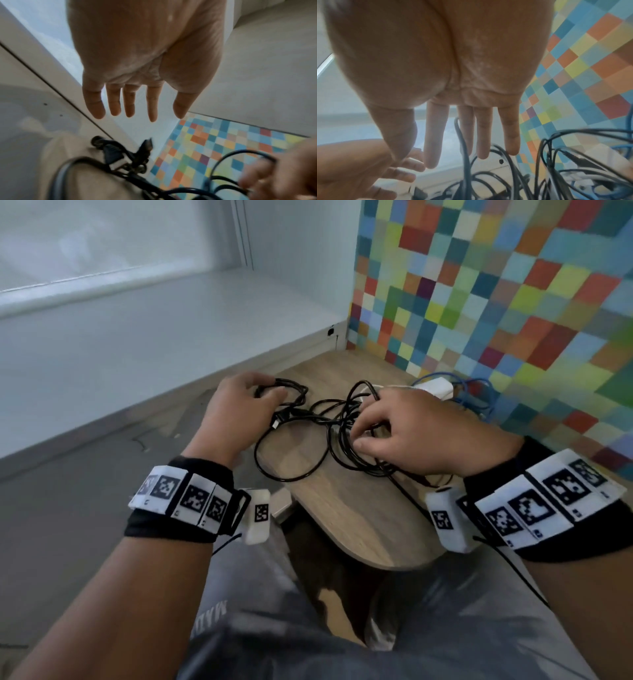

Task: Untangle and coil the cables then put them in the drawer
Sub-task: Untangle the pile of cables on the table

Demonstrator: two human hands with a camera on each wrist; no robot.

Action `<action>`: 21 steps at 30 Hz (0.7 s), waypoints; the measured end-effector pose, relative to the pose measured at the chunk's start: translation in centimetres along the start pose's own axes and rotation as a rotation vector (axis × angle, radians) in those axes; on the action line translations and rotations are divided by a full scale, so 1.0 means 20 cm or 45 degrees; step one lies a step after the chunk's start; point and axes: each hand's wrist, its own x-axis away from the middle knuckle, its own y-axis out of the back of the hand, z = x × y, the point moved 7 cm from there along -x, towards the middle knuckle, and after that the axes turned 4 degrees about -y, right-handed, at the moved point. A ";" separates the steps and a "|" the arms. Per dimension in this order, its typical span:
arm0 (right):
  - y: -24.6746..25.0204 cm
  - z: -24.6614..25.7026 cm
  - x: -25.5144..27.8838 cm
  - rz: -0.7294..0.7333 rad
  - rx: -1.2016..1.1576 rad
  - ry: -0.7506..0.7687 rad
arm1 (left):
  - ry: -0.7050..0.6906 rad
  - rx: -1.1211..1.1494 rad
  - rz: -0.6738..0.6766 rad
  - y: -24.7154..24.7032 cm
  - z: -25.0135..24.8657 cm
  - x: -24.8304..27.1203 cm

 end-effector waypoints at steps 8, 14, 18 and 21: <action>0.27 -0.19 0.27 -0.428 -0.455 -0.189 | -0.340 0.192 0.126 -0.17 -0.36 0.28; 0.17 -0.56 0.40 -0.218 -0.249 -0.523 | -0.529 0.069 0.519 -0.41 -0.52 0.42; 0.05 -0.63 0.42 -0.030 -0.134 -0.595 | -0.426 0.070 0.749 -0.56 -0.47 0.45; -0.04 -0.57 0.38 0.068 -0.011 -0.487 | -0.356 0.093 0.728 -0.59 -0.43 0.43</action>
